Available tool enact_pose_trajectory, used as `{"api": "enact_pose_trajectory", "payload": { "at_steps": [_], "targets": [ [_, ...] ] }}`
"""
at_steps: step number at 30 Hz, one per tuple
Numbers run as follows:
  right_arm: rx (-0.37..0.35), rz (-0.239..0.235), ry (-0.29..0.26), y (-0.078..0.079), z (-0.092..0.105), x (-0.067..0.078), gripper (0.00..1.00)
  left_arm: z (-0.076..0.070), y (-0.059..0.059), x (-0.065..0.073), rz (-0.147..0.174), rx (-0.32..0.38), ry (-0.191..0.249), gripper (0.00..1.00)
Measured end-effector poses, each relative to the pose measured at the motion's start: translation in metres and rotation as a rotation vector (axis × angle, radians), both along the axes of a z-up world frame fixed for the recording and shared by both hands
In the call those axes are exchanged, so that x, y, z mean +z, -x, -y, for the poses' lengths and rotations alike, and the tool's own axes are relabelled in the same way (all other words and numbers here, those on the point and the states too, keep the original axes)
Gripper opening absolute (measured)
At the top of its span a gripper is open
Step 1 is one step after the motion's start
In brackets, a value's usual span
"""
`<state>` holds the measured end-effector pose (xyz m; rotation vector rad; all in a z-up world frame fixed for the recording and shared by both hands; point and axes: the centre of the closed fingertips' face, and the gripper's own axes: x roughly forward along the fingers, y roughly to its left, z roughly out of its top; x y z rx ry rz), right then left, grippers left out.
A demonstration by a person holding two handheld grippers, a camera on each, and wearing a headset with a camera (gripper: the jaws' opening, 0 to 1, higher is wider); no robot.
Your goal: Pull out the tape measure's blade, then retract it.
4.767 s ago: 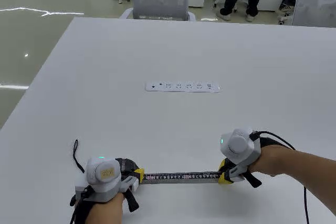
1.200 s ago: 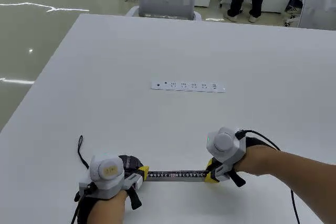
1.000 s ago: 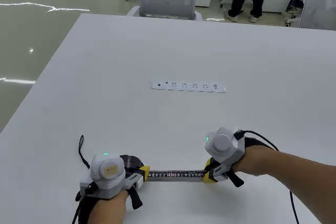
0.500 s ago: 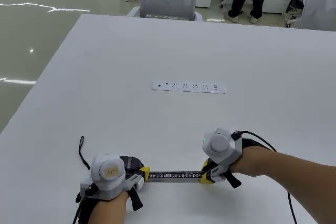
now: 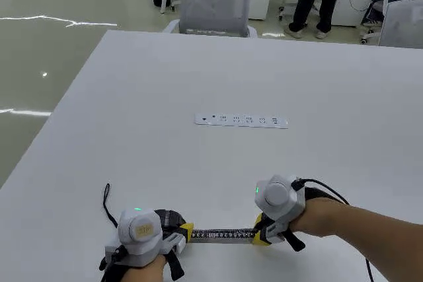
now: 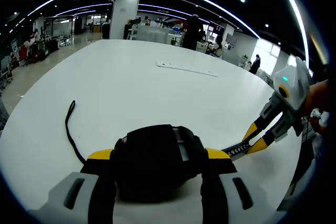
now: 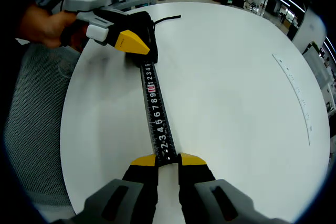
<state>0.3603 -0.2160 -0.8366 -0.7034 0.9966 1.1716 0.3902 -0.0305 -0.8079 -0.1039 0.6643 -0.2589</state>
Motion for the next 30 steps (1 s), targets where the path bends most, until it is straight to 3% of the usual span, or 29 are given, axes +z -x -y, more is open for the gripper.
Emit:
{"api": "enact_pose_trajectory", "payload": {
  "at_steps": [30],
  "targets": [
    [0.0, 0.014, -0.004, -0.003, -0.015, -0.001, 0.13, 0.001, -0.001, -0.001, -0.006, -0.007, 0.012, 0.62]
  ]
}}
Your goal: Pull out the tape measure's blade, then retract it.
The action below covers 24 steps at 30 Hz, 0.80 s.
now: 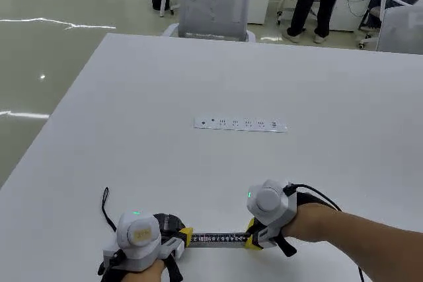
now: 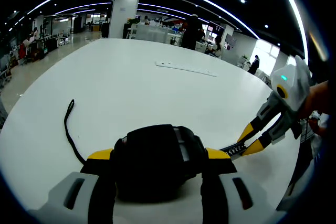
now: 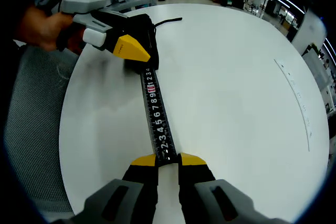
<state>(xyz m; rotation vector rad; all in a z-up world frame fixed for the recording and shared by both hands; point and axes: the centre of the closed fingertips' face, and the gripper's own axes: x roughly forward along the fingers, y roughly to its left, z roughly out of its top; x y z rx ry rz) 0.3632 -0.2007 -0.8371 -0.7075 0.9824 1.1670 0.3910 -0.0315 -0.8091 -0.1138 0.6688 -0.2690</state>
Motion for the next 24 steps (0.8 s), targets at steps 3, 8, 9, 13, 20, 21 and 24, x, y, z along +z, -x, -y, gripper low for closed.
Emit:
{"api": "enact_pose_trajectory", "payload": {
  "at_steps": [3, 8, 9, 13, 20, 21, 24],
  "targets": [
    [-0.001, -0.001, -0.003, 0.0, -0.003, 0.0, 0.13, 0.0, 0.0, 0.0, 0.001, 0.0, 0.001, 0.62],
    [0.0, -0.001, -0.004, -0.001, -0.006, 0.0, 0.13, 0.001, 0.001, 0.0, 0.0, -0.002, 0.002, 0.62],
    [0.001, 0.0, -0.005, -0.001, -0.006, 0.0, 0.13, 0.001, 0.001, 0.0, 0.0, -0.002, 0.003, 0.62],
    [0.004, -0.001, -0.005, -0.002, -0.009, 0.0, 0.13, 0.001, 0.0, -0.001, 0.001, -0.003, 0.002, 0.62],
    [0.006, -0.001, -0.007, -0.002, -0.012, 0.001, 0.13, 0.001, 0.0, -0.001, -0.001, -0.004, 0.004, 0.62],
    [0.005, -0.001, -0.007, -0.002, -0.012, 0.0, 0.13, 0.001, 0.0, -0.001, 0.0, -0.004, 0.003, 0.62],
    [0.006, 0.0, -0.008, -0.003, -0.013, -0.001, 0.13, 0.0, 0.0, -0.001, 0.0, -0.003, 0.003, 0.62]
  ]
}}
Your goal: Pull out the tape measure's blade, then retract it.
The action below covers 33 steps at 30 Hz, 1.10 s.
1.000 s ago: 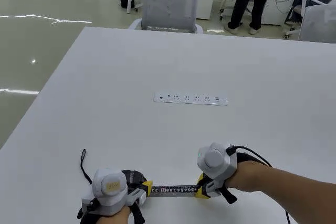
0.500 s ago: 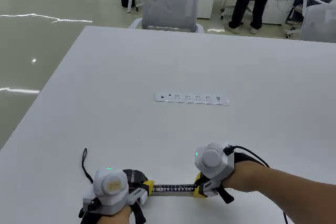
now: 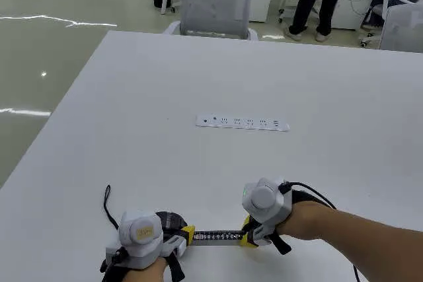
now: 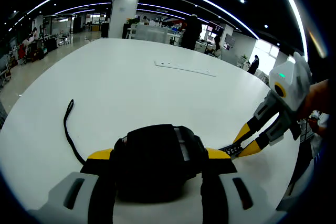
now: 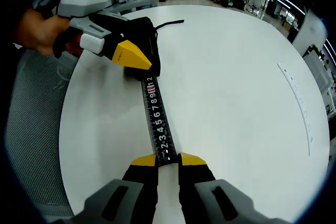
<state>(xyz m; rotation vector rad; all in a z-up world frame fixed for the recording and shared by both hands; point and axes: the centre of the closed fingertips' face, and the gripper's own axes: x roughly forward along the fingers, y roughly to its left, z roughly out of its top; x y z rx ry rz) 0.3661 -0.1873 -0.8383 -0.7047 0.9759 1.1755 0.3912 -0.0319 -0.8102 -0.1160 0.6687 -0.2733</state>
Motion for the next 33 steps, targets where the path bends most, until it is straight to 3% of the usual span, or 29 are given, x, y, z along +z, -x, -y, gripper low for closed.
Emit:
{"api": "enact_pose_trajectory", "payload": {
  "at_steps": [33],
  "targets": [
    [-0.001, 0.0, -0.027, 0.0, -0.022, 0.001, 0.14, -0.001, 0.0, 0.001, 0.004, 0.001, 0.01, 0.62]
  ]
}}
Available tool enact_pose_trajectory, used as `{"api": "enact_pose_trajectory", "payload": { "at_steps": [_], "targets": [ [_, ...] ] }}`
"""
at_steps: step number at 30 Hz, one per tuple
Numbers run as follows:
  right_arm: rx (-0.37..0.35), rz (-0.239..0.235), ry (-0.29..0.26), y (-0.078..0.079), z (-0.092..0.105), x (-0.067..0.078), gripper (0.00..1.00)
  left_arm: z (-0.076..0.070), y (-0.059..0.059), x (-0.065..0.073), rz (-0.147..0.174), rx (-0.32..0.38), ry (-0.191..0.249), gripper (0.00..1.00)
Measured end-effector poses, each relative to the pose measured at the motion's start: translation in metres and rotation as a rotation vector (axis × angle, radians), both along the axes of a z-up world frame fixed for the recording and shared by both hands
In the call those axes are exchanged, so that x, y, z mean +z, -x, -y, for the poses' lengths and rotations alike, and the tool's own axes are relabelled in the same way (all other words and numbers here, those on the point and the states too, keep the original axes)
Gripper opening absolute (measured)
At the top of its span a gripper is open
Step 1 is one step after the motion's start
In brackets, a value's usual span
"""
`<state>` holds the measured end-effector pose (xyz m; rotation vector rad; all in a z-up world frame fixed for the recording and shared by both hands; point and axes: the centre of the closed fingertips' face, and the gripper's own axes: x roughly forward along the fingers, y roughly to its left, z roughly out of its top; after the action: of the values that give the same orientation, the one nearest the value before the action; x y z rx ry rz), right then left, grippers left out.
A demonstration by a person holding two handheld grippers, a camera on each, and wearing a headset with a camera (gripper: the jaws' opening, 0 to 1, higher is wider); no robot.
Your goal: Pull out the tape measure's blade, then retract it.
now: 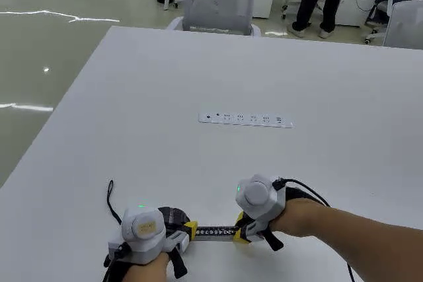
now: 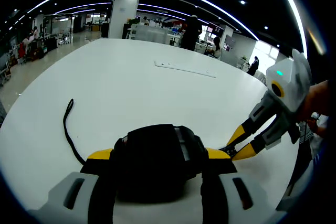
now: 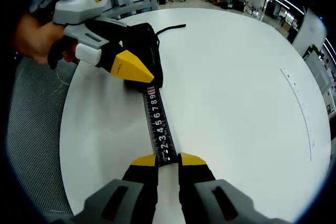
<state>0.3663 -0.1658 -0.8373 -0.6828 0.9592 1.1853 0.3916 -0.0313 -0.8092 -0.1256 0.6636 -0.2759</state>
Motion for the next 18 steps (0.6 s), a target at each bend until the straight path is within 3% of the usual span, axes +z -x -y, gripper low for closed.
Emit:
{"api": "enact_pose_trajectory", "payload": {
  "at_steps": [18],
  "targets": [
    [0.008, -0.001, -0.01, -0.001, -0.013, 0.0, 0.14, 0.0, 0.0, 0.0, 0.003, 0.0, 0.0, 0.62]
  ]
}}
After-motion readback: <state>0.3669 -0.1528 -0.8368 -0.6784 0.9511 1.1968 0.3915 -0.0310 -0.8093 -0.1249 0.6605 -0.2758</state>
